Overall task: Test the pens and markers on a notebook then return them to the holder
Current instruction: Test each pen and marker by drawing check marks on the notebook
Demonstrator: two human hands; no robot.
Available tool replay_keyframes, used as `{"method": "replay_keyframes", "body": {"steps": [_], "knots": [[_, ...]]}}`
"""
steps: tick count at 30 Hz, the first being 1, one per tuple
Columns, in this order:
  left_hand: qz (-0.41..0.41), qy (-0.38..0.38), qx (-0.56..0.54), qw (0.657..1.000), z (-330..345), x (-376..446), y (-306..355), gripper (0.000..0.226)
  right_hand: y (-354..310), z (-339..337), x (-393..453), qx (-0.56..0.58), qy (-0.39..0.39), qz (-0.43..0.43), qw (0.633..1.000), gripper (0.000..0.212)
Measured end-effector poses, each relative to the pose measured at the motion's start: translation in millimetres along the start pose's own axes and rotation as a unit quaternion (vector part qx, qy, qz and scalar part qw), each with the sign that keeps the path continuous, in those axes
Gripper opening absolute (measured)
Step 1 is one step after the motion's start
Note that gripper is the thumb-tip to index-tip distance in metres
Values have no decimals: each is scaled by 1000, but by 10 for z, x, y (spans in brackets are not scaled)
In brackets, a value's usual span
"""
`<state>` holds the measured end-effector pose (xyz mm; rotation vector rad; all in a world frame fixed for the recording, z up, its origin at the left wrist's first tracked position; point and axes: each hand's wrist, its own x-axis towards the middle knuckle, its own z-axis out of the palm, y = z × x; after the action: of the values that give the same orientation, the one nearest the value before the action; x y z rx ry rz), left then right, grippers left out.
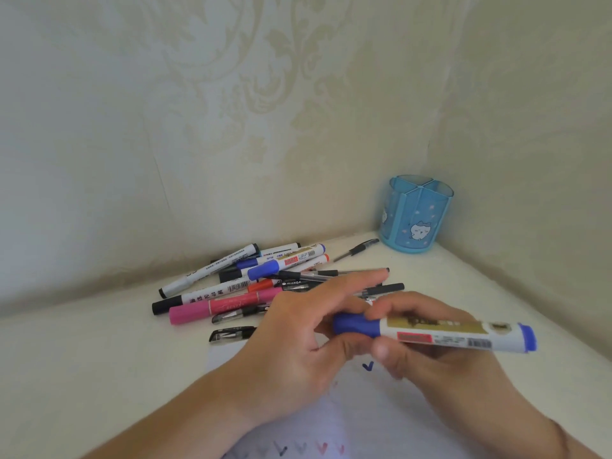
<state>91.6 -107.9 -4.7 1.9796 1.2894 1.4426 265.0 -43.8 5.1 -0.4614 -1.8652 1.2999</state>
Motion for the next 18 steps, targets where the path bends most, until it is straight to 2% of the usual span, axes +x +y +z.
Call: {"method": "replay_keyframes", "body": {"steps": [3,5,7,9,10,12,16,18], "knots": [[-51,-3,115,992,-107,59,-136,59,44,-144,54,-127,39,-42,990,26],[-71,49,241,967,-260,83,-320,53,76,-395,109,-265,84,-22,960,30],[-102,111,348,925,-426,109,-495,42,135,-680,154,-401,118,60,906,37],[-144,136,435,878,-549,138,-595,36,223,-913,170,-515,140,137,835,40],[-159,137,468,859,-583,146,-632,35,280,-993,177,-545,153,159,809,37],[-185,125,497,839,-610,145,-681,34,396,-1086,180,-557,177,185,790,33],[-194,114,486,844,-595,138,-710,26,544,-1132,177,-560,176,228,777,26],[-183,130,475,851,-606,142,-718,20,533,-1108,175,-602,163,222,750,27]]}}
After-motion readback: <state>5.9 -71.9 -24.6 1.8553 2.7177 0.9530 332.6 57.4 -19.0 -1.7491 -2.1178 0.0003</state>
